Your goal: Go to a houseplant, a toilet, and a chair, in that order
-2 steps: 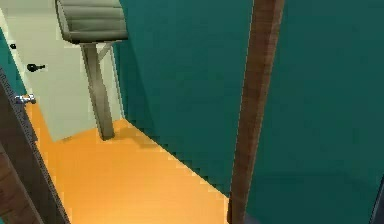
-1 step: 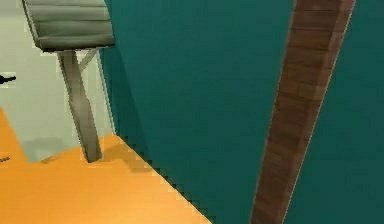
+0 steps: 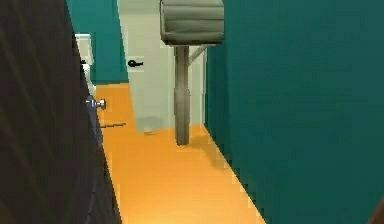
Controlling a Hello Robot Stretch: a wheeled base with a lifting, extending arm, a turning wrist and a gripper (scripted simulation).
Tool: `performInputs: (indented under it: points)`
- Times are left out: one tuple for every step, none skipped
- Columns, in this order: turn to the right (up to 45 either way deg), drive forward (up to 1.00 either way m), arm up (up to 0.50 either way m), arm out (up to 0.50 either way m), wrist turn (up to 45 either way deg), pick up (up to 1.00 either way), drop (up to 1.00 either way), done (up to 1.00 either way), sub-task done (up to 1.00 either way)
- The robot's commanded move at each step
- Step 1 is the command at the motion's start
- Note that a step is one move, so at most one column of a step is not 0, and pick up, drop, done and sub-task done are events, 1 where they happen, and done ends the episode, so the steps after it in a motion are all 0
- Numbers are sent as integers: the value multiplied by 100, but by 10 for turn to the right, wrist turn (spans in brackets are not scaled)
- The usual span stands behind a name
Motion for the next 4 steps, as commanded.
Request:
performInputs:
  points:
    - [0,100,0,0,0,0,0,0,0]
    - [0,25,0,0,0,0,0,0,0]
    - [-450,0,0,0,0,0,0,0,0]
    - [-90,0,0,0,0,0,0,0,0]
